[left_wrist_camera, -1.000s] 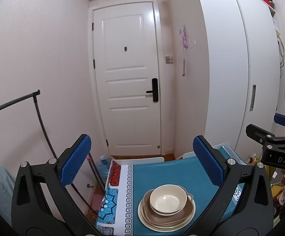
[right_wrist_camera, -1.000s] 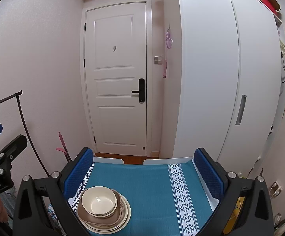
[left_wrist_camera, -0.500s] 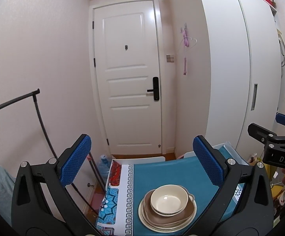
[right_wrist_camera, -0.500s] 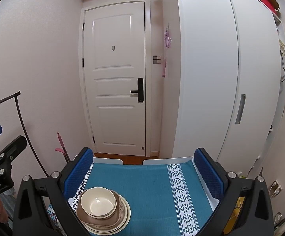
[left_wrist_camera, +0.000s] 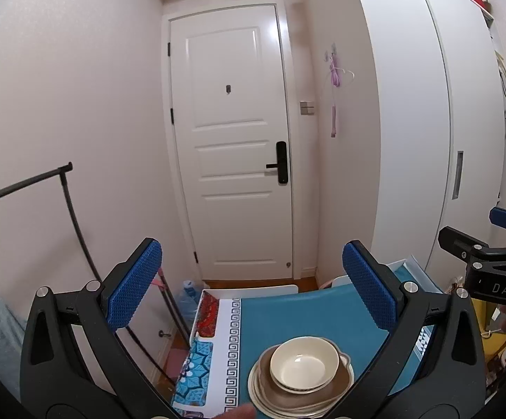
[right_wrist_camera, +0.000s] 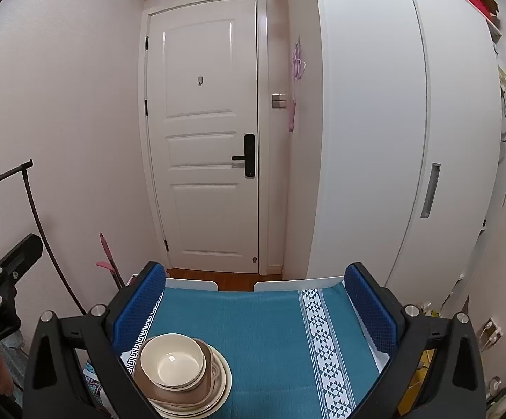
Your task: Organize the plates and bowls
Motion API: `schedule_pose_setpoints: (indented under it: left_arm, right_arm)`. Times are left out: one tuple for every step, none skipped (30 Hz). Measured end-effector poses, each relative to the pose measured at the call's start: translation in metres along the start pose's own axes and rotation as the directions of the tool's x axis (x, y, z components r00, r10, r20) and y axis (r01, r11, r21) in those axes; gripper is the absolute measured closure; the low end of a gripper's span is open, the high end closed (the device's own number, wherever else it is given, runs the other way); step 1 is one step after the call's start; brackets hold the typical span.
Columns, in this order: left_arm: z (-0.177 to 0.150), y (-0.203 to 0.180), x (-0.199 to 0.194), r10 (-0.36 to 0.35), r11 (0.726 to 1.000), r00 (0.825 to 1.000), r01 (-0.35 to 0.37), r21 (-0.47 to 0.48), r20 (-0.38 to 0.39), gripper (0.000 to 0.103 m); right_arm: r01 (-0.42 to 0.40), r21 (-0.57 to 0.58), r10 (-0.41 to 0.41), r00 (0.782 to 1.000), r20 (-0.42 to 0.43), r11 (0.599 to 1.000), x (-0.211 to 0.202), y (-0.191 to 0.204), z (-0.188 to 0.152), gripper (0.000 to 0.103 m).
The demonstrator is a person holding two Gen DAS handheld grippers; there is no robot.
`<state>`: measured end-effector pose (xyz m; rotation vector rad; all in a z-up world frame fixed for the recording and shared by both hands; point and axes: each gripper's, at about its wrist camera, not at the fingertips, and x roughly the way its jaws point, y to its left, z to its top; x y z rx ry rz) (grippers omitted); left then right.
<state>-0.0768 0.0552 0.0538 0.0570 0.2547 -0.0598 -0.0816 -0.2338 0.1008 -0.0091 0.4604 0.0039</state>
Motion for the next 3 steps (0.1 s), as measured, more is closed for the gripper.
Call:
schedule_pose_setpoints:
  left_arm:
    - [0.0005, 0.0, -0.0004, 0.003, 1.0, 1.0, -0.003, 0.001, 0.0, 0.0]
    - [0.0006, -0.0003, 0.0012, 0.006, 1.0, 1.0, -0.006, 0.001, 0.005, 0.0]
    - [0.0007, -0.0003, 0.0025, 0.005, 1.0, 1.0, -0.005, 0.001, 0.008, 0.0]
  right_arm:
    - [-0.001, 0.0, 0.001, 1.0, -0.002, 1.0, 0.002, -0.0004, 0.0002, 0.001]
    - [-0.001, 0.001, 0.001, 1.0, -0.004, 1.0, 0.0039, -0.0006, 0.0003, 0.001]
    - [-0.002, 0.001, 0.002, 1.0, -0.006, 1.0, 0.0066, -0.0011, 0.0006, 0.001]
